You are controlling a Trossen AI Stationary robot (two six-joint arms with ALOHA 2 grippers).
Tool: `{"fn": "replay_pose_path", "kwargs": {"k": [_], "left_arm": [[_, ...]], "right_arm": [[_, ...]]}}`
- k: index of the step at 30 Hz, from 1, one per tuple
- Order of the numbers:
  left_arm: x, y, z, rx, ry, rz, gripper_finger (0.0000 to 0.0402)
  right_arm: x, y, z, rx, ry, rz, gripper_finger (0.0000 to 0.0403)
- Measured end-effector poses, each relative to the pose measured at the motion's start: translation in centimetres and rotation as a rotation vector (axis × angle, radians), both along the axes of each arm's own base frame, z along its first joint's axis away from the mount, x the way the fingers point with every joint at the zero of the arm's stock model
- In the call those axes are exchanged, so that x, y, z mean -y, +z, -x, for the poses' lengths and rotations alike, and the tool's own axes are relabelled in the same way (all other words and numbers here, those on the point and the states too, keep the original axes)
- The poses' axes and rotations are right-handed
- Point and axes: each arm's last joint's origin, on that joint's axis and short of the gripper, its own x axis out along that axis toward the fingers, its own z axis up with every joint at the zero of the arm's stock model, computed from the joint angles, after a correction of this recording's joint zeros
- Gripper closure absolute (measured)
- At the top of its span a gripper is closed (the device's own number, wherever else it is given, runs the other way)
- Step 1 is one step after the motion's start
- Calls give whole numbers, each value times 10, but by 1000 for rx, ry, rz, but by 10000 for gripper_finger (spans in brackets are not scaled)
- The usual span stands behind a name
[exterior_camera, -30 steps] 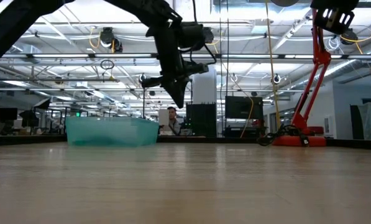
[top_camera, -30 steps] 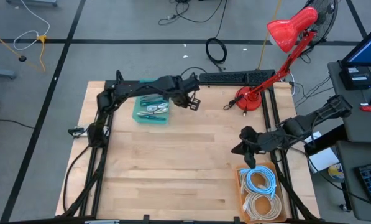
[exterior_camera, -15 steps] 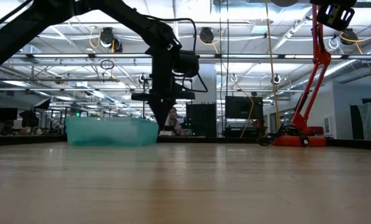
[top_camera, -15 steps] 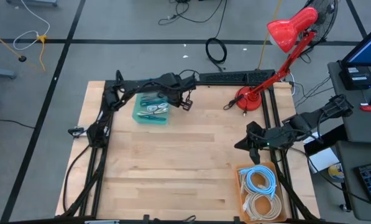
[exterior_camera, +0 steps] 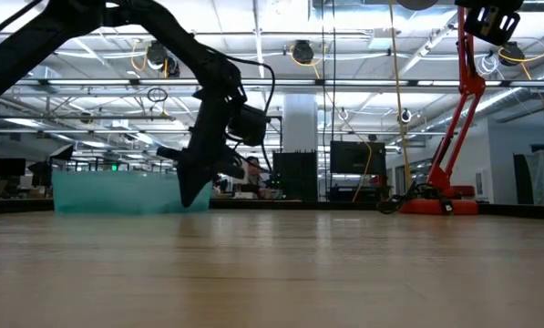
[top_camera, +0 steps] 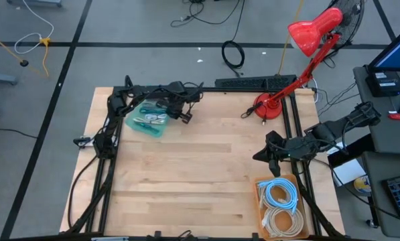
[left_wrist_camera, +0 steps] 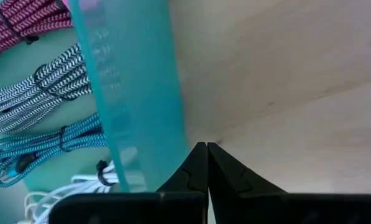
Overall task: Pick & Place USB Port
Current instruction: Adjust the blue bin, then return to Home Position
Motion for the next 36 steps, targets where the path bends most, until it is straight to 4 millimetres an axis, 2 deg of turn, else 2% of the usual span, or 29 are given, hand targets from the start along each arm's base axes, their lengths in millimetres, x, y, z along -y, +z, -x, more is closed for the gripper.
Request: {"fn": "replay_pose_path", "kwargs": {"k": [3,28,32,36], "left_arm": [[-3,-2,5,-7,-4,-10,401],[-81,0,72,-66,95,-30,401],[-86,15,75,6,107,-77,401],[-88,53,67,236,97,-222,401]], "right_arm": [[0,0,0,0,-1,2,403],[10,0,-4,6,-87,12,403],[12,0,-5,8,-101,9,403],[15,0,-6,8,-117,9,403]]}}
